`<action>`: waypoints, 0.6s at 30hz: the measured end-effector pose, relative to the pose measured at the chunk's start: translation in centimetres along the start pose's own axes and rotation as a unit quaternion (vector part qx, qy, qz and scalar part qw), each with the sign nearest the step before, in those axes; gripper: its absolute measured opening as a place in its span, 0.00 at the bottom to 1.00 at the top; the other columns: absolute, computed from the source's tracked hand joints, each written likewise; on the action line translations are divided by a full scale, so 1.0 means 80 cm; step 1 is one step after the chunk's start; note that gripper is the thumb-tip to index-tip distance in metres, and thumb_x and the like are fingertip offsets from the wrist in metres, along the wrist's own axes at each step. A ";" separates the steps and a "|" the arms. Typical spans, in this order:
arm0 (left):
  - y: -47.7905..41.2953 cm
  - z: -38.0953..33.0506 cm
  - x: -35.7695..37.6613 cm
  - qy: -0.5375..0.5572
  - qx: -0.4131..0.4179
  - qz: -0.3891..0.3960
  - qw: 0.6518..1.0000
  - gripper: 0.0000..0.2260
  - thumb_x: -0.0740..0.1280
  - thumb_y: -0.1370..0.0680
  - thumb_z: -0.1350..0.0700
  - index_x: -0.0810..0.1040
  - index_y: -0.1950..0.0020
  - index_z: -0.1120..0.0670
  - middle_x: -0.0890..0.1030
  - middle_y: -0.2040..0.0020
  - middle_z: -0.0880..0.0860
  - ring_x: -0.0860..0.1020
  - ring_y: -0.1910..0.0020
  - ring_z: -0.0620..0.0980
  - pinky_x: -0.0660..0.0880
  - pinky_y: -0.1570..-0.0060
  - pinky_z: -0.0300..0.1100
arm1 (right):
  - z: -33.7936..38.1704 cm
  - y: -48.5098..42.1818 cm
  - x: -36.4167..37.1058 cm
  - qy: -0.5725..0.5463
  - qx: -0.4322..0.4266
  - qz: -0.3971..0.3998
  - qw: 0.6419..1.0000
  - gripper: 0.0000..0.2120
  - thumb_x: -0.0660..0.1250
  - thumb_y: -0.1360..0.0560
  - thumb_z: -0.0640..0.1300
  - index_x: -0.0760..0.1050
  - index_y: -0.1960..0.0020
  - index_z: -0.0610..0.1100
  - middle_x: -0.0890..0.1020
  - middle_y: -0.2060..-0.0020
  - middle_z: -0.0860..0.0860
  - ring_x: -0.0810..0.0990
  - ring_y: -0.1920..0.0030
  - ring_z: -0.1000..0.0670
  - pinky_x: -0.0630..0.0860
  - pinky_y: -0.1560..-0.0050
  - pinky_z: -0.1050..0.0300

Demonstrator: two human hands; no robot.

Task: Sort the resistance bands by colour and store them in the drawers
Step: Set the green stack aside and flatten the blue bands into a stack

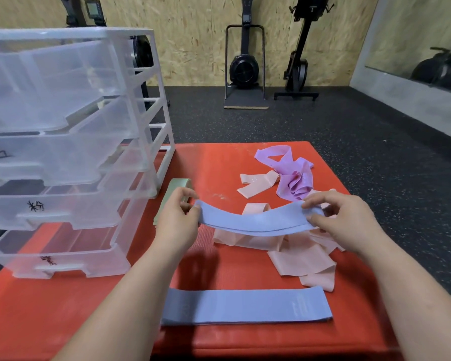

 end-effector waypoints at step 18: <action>0.017 -0.033 0.020 -0.093 0.112 0.053 0.988 0.01 0.76 0.21 0.53 0.87 0.50 0.47 0.80 0.56 0.45 0.77 0.60 0.41 0.69 0.60 0.26 | -0.012 0.008 0.030 0.152 -0.011 0.092 0.984 0.24 0.76 0.29 0.37 0.81 0.38 0.58 0.79 0.49 0.63 0.79 0.52 0.59 0.72 0.58 0.65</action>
Point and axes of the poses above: each hand's wrist, its own y-axis away from the middle knuckle, its own x-axis out of the palm, z = x × y, the point moved 9 cm from there along -y, towards the middle knuckle
